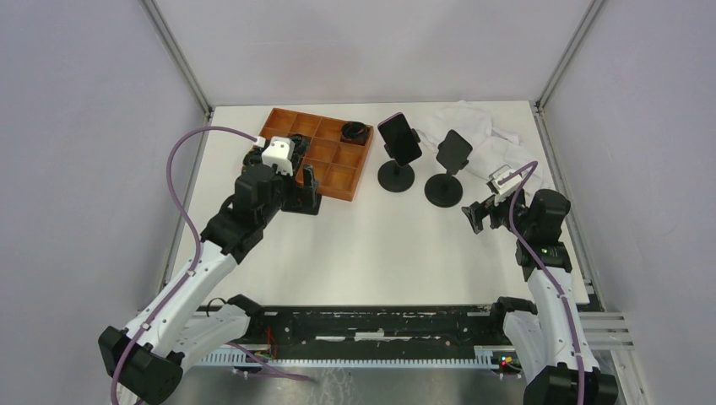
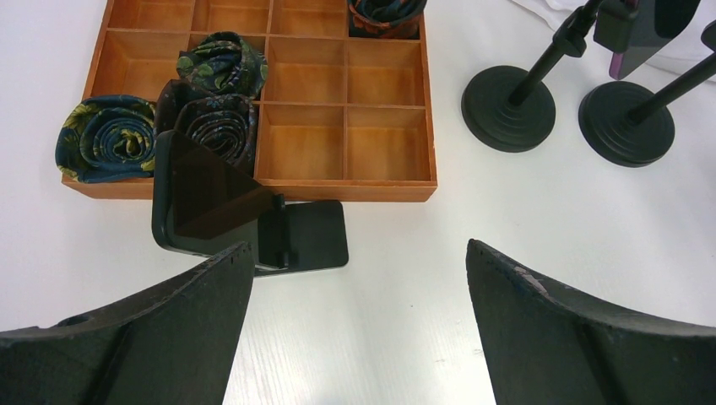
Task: Place the phone on the phone stand
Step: Reset both arms
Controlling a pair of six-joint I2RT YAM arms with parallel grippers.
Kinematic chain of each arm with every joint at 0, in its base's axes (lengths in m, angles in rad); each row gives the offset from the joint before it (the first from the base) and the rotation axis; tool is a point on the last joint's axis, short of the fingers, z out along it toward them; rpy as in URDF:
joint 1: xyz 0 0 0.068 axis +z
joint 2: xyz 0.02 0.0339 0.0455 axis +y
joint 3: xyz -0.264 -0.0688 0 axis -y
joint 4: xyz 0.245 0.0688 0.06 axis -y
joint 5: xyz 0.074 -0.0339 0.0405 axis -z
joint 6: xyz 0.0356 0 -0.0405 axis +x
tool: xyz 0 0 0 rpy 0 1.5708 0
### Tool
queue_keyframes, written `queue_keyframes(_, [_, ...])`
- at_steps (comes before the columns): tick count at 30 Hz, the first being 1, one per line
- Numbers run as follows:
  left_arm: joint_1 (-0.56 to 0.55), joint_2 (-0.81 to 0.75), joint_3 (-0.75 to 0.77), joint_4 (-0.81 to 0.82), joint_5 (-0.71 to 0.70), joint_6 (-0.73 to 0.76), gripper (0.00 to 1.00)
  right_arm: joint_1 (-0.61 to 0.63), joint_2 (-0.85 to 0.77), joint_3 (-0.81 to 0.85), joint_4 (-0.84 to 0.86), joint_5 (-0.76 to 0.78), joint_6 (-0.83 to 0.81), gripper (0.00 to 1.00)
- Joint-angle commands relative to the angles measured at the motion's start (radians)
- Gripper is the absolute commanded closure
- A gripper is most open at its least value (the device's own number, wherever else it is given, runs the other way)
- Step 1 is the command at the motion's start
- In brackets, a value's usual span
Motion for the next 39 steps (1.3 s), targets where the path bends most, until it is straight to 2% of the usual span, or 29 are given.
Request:
queue_keyframes(1, [0.003, -0.003, -0.001, 0.028, 0.012, 0.047, 0.00, -0.004, -0.014, 0.016, 0.039, -0.002, 0.022, 0.02])
queue_keyframes(18, [0.003, -0.001, -0.003, 0.026, 0.011, 0.050, 0.00, -0.004, -0.020, 0.008, 0.103, 0.115, 0.174, 0.02])
queue_keyframes(39, [0.003, -0.001, -0.002, 0.025, 0.009, 0.052, 0.00, -0.004, -0.024, 0.009, 0.121, 0.214, 0.257, 0.02])
